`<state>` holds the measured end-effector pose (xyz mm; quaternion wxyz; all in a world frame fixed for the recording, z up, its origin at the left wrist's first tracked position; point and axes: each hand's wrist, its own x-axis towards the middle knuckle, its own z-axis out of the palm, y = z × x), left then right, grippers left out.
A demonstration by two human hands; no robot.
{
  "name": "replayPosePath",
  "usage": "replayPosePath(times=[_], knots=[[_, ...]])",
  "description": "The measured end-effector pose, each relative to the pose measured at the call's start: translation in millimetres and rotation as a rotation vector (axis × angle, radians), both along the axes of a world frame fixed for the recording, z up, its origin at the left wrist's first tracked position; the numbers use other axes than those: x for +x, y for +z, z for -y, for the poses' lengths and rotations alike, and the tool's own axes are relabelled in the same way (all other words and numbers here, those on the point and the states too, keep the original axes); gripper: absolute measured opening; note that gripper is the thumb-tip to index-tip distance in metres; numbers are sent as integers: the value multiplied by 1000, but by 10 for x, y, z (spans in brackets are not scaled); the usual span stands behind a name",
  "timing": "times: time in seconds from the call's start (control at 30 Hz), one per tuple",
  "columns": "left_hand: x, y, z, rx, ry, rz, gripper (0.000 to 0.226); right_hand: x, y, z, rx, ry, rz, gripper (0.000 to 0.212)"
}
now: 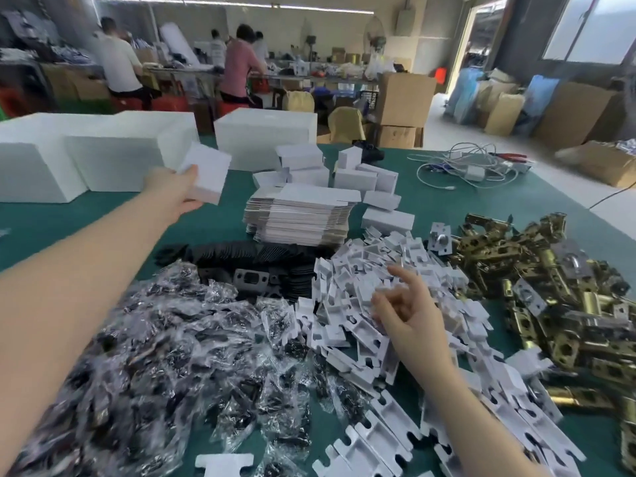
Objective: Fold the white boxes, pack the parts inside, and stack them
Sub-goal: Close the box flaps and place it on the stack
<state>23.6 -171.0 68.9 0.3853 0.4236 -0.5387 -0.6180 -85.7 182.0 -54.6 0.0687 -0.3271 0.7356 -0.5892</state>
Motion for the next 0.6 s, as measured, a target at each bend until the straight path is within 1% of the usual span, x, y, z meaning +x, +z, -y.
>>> replayPosePath(times=[0.07,0.17,0.27,0.33,0.37,0.4,0.43,0.5,0.53,0.57,0.6], knots=[[5,-173,213,-11,10,164,45,11,-26,2,32,1,-50,46],[-3,-434,453,2,9,309,41,-3,-40,15,54,-7,-100,47],[-44,-551,583,44,-8,336,38,-6,-51,27,47,-20,-122,42],[-90,-613,686,36,-15,327,40,0,-59,37,40,-25,-146,40],[-101,-653,728,11,-32,362,40,3,-62,43,38,-26,-156,40],[-111,-688,747,-37,-49,426,38,1,-62,46,38,-26,-162,40],[-113,-717,754,-125,-66,561,34,-1,-60,50,39,-27,-164,40],[-95,-735,742,-378,-97,887,34,-3,-51,56,43,-29,-167,40],[-90,-734,723,-513,-97,1008,37,-2,-52,59,45,-31,-169,40],[-103,-721,690,-613,-90,1053,42,-3,-51,60,45,-33,-170,40],[-146,-684,633,-701,-74,1022,46,0,-49,63,44,-34,-171,39]])
